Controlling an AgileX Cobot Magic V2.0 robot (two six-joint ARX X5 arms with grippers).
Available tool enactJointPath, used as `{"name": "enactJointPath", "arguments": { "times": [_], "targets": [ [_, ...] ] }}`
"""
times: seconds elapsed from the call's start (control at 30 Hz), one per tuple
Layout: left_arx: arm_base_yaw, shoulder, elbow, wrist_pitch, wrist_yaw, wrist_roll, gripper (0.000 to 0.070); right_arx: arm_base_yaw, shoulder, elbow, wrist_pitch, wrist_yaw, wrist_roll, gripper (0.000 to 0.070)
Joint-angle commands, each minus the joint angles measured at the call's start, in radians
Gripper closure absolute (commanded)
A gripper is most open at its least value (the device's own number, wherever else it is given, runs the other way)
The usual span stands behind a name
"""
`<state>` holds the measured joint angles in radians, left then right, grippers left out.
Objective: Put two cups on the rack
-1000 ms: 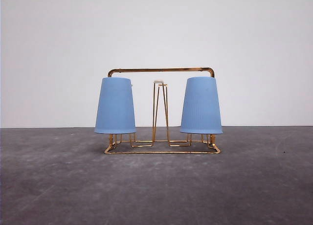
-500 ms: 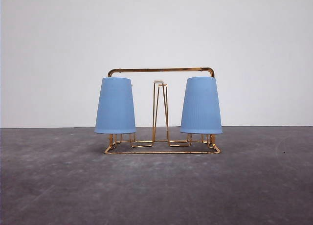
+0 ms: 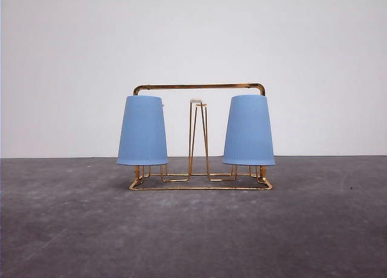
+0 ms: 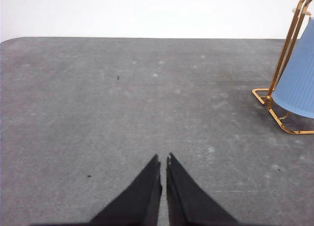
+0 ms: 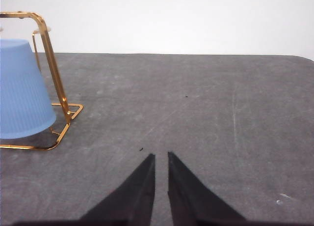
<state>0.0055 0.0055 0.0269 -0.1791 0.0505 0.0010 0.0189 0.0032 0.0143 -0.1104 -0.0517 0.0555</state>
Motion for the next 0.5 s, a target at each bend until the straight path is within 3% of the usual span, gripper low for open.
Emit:
{"name": "enactJointPath", "arguments": {
  "times": [0.0,0.47],
  "targets": [
    [0.000,-0.002,-0.013,-0.007,-0.002,0.010,0.0700,0.001,0.000,-0.002,0.013,0.000,-0.003,0.0655],
    [0.000,-0.002,-0.013,-0.007,-0.002,0.010,0.0700,0.001,0.000,-0.002,0.013,0.000,-0.003,0.0655]
  ]
}}
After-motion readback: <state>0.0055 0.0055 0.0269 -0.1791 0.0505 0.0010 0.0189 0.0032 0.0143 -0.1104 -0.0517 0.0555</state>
